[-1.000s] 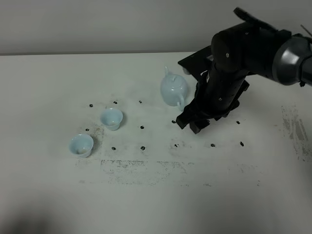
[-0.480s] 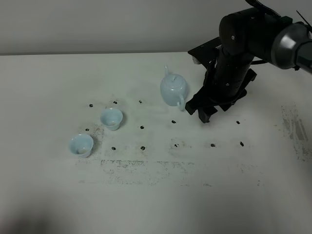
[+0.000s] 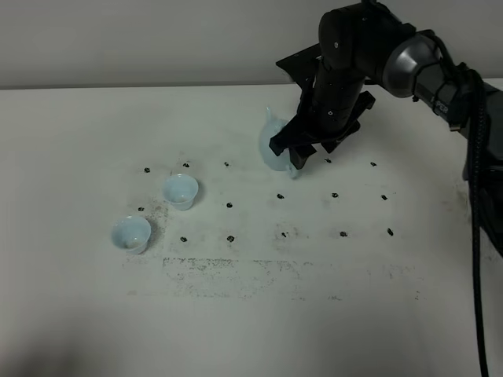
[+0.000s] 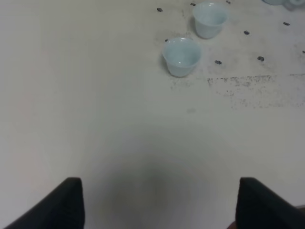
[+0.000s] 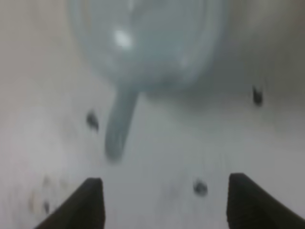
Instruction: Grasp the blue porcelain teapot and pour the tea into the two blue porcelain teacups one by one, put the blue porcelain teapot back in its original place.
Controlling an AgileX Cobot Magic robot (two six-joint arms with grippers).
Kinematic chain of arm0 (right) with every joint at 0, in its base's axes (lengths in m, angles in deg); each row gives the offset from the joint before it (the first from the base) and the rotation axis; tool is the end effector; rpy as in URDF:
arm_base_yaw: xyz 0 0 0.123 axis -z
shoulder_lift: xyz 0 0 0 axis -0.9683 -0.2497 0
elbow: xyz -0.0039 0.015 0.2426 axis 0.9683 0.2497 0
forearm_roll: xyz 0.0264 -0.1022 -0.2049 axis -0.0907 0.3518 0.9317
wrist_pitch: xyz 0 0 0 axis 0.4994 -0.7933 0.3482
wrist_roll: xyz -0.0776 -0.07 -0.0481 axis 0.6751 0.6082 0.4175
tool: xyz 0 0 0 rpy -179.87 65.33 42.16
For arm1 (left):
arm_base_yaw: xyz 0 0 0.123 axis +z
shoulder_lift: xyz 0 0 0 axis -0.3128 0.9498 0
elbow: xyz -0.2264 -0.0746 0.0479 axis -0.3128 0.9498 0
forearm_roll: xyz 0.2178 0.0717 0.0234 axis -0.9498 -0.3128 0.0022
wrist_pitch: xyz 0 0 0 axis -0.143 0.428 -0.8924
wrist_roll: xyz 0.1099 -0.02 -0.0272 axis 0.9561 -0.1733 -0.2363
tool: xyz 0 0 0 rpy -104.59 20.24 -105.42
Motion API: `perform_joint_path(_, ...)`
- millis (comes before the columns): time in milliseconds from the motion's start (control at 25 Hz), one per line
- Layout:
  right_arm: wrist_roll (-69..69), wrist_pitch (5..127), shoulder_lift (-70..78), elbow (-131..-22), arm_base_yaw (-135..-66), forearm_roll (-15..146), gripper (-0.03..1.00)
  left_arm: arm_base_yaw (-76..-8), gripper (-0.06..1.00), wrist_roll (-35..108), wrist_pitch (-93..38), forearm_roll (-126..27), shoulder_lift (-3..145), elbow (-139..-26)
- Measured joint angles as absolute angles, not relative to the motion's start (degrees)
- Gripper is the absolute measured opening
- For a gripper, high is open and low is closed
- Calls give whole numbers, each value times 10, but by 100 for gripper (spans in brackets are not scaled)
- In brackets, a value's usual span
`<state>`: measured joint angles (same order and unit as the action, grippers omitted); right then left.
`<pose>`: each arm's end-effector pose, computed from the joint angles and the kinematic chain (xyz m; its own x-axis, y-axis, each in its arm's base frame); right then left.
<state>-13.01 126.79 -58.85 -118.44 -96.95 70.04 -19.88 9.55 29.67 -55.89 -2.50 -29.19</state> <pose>0.4187 0.1710 0.1364 -0.8483 -0.4894 -0.2025 -0.5040 0.8634 0.0247 0.0419 -0.0140 0.2450 -0.4791 0.0754 -0.8745 0.1554 0.9879 0.0001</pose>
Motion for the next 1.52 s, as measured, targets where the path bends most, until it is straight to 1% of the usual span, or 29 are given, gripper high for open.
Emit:
perform_joint_path(160, -130, 1268, -618, -1220, -973, 693, 53, -199, 63, 95, 297, -559, -25, -292)
perform_joint_path(520, -130, 1269, -626, -1224, -973, 665, 52, -199, 63, 95, 297, -559, -25, -292)
perform_joint_path(1000, -130, 1270, -633, -1225, -973, 665, 42, -199, 63, 95, 297, -559, -25, -292)
perform_joint_path(1520, -166, 1270, -644, -1226, -973, 668, 42, -199, 63, 95, 297, -559, -25, -292)
